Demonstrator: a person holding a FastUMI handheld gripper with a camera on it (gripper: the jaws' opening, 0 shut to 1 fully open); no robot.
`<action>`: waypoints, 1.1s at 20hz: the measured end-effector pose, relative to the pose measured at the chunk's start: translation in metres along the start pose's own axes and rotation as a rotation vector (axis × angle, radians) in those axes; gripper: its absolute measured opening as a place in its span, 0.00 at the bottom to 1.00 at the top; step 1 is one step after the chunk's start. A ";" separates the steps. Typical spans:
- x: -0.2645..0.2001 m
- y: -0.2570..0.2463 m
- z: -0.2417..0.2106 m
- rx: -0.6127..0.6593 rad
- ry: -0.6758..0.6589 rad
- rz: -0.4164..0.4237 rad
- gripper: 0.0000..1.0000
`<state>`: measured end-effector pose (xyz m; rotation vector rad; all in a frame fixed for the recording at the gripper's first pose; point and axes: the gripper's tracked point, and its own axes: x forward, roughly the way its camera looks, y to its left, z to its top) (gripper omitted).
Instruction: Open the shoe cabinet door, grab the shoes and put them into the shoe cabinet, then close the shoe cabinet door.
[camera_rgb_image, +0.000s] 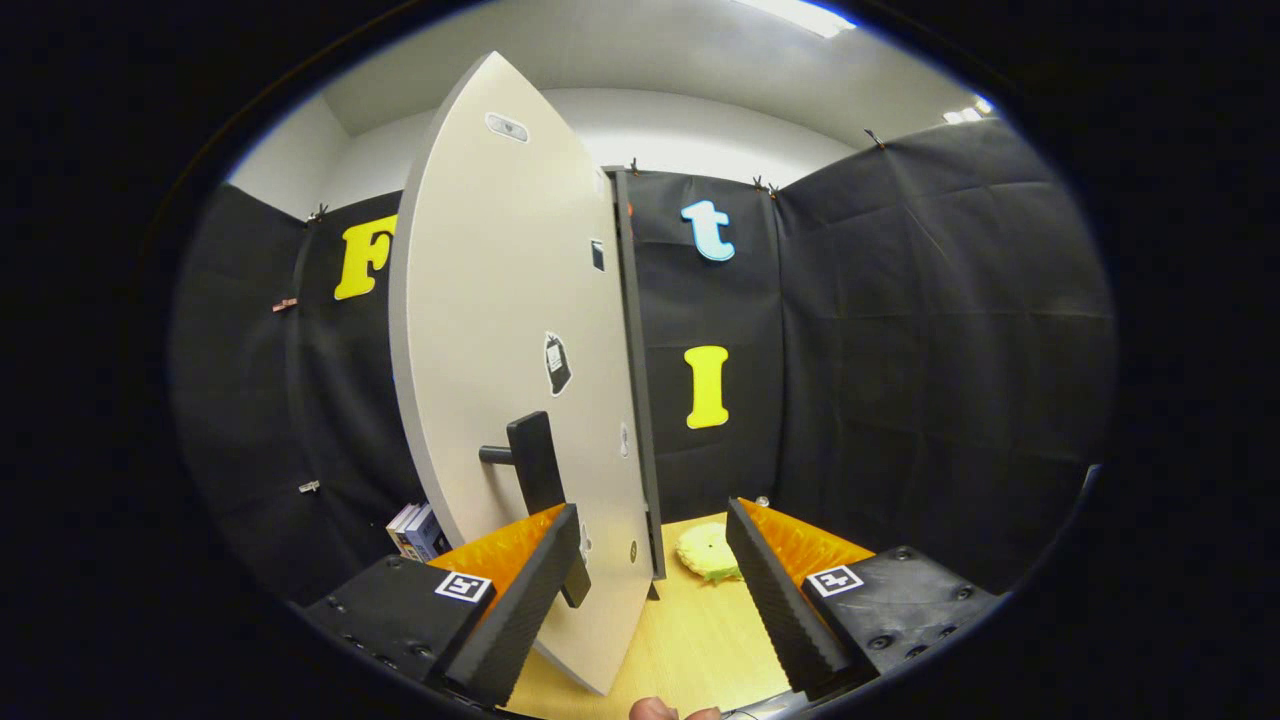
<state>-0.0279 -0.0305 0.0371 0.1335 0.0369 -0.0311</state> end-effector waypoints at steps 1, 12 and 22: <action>0.001 0.013 -0.001 -0.006 -0.003 0.007 0.98; 0.044 0.119 -0.021 0.015 0.062 0.130 0.99; 0.060 0.111 -0.005 -0.046 0.018 0.110 0.99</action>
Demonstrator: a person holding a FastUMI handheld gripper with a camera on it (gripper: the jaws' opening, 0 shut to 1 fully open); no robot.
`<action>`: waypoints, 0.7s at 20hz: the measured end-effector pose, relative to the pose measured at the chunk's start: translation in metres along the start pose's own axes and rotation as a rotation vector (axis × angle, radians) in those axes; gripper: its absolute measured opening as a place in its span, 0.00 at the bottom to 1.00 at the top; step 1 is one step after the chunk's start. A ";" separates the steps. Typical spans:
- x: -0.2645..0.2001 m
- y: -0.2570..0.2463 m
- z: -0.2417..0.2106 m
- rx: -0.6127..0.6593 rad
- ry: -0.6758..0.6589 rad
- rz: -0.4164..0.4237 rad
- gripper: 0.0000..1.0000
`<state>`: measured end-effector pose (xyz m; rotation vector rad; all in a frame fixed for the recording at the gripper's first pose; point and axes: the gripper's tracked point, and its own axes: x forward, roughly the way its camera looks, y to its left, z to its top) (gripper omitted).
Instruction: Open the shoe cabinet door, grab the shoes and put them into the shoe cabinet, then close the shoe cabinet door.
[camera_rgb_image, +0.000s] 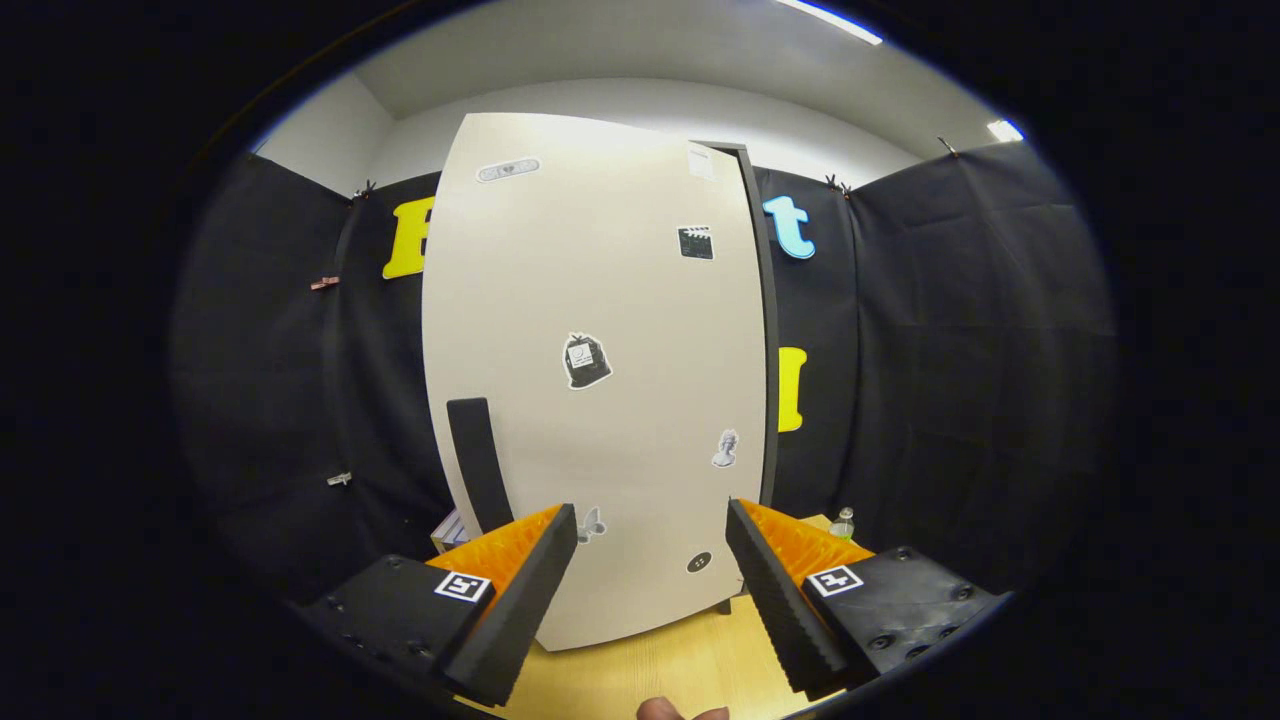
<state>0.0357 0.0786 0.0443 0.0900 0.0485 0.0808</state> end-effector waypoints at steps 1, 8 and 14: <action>0.001 0.000 0.001 -0.007 -0.002 0.000 0.99; 0.001 -0.004 0.006 -0.054 -0.028 -0.007 0.99; 0.006 -0.004 0.008 -0.031 -0.025 -0.001 0.99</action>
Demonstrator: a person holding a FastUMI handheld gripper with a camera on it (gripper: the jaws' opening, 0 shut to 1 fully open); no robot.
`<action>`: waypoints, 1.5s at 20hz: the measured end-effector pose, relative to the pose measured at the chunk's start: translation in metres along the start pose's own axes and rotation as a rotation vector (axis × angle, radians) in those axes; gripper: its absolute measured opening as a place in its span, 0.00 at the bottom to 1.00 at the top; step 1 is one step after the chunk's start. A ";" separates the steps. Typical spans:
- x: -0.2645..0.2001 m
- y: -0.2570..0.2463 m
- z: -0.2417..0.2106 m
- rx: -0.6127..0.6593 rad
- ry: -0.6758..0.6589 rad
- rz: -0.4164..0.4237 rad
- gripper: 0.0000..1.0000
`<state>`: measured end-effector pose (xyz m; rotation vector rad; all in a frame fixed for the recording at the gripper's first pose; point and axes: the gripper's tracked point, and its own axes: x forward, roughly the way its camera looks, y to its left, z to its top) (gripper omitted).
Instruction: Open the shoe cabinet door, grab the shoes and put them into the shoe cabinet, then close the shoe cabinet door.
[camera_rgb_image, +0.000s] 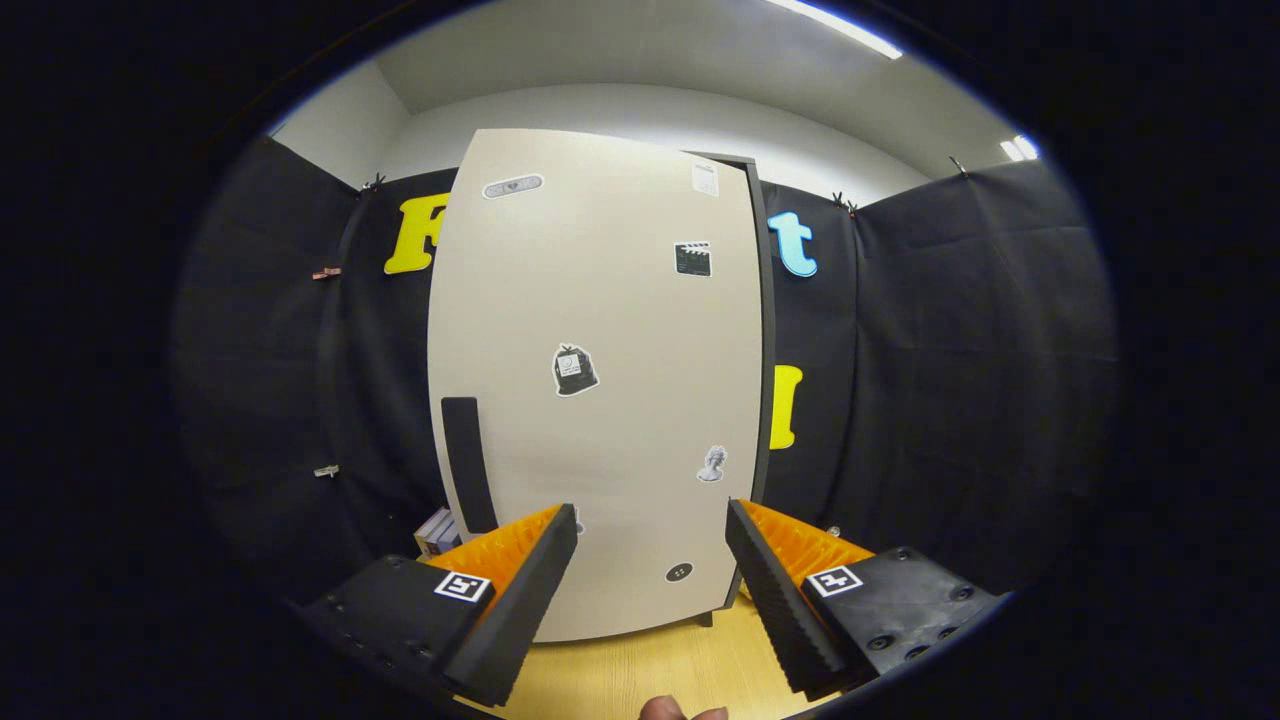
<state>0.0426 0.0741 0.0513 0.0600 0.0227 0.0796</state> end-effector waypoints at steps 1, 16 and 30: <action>0.000 0.000 0.001 0.002 -0.001 0.000 0.99; 0.002 -0.001 -0.006 -0.003 0.014 -0.006 0.99; 0.008 -0.003 -0.011 0.015 0.008 -0.014 0.99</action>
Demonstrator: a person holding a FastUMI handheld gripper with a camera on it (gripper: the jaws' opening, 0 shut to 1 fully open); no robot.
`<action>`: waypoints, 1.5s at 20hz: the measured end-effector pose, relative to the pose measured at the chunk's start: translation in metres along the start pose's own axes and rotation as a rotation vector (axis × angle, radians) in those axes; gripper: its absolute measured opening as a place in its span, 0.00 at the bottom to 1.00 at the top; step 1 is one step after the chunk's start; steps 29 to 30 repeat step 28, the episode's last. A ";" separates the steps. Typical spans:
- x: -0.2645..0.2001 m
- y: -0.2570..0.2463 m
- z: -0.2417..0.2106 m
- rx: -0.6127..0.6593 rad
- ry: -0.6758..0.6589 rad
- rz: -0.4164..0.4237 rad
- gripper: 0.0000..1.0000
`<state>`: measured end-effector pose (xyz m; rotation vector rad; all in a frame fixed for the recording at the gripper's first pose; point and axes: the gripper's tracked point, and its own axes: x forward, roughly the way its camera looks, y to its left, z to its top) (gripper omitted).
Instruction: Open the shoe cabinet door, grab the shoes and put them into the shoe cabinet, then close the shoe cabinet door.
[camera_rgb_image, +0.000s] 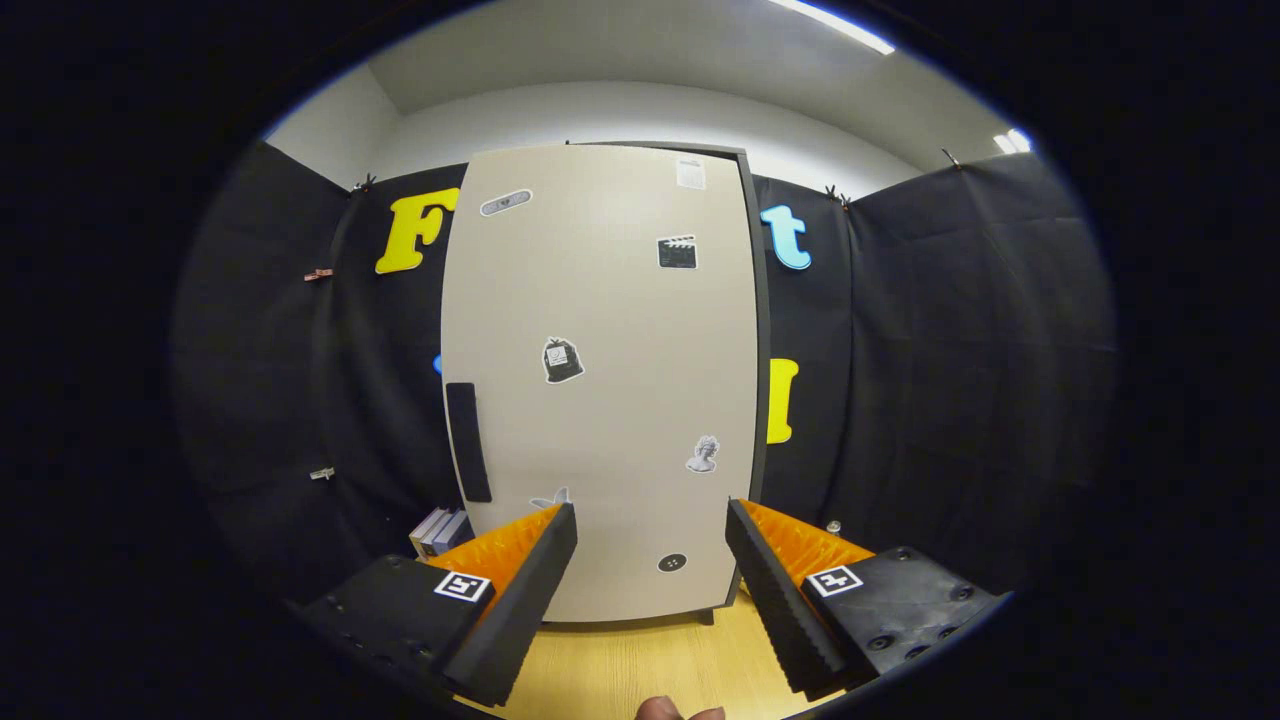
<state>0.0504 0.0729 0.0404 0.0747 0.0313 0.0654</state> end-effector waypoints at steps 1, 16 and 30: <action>0.001 -0.001 -0.002 -0.001 0.002 -0.003 0.99; 0.023 -0.005 -0.015 -0.017 0.024 0.001 0.99; 0.028 0.005 -0.007 -0.055 -0.015 0.067 0.98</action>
